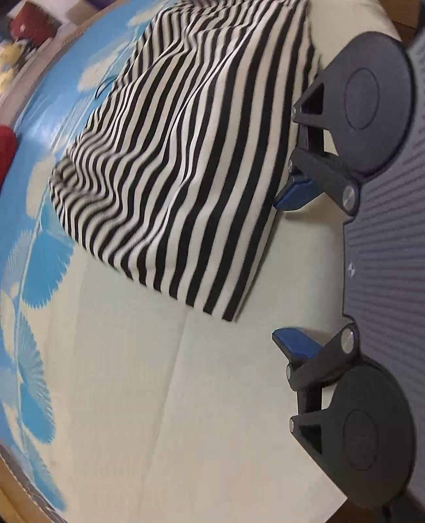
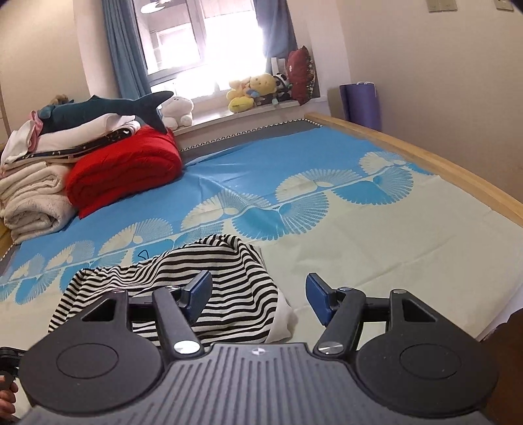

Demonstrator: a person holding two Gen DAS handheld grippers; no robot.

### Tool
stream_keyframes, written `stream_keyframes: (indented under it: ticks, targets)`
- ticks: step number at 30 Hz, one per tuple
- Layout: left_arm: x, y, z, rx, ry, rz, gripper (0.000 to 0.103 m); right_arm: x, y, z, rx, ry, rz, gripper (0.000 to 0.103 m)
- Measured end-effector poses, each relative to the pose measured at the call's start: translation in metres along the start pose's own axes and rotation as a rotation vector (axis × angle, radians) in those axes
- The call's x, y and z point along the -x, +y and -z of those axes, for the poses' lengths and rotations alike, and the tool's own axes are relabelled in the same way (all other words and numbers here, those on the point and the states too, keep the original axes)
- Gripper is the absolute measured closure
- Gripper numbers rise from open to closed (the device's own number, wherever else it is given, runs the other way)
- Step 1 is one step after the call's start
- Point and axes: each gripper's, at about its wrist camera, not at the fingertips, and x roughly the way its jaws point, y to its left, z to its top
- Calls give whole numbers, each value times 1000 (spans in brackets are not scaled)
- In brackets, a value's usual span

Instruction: Fold small clothes

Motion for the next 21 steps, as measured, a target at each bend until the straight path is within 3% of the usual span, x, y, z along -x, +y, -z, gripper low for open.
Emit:
stream_keyframes:
  ticks: [2, 5, 11, 16, 19, 21]
  targets:
    - [0, 6, -2, 42, 6, 27, 20, -2, 3, 1, 8, 3, 0, 38]
    - [10, 10, -5, 62, -41, 26, 20, -5, 4, 2, 18, 7, -5, 37]
    - [30, 22, -6, 122, -111, 98, 22, -19, 2, -1, 5, 21, -5, 36]
    - [27, 28, -10, 143, -90, 153, 23, -43, -8, -1, -53, 49, -12, 36]
    - [17, 32, -9, 189, -33, 211, 23, -68, -10, 3, -42, 106, 30, 36]
    - [13, 30, -11, 205, -29, 210, 23, -85, -12, 6, -47, 153, 52, 36]
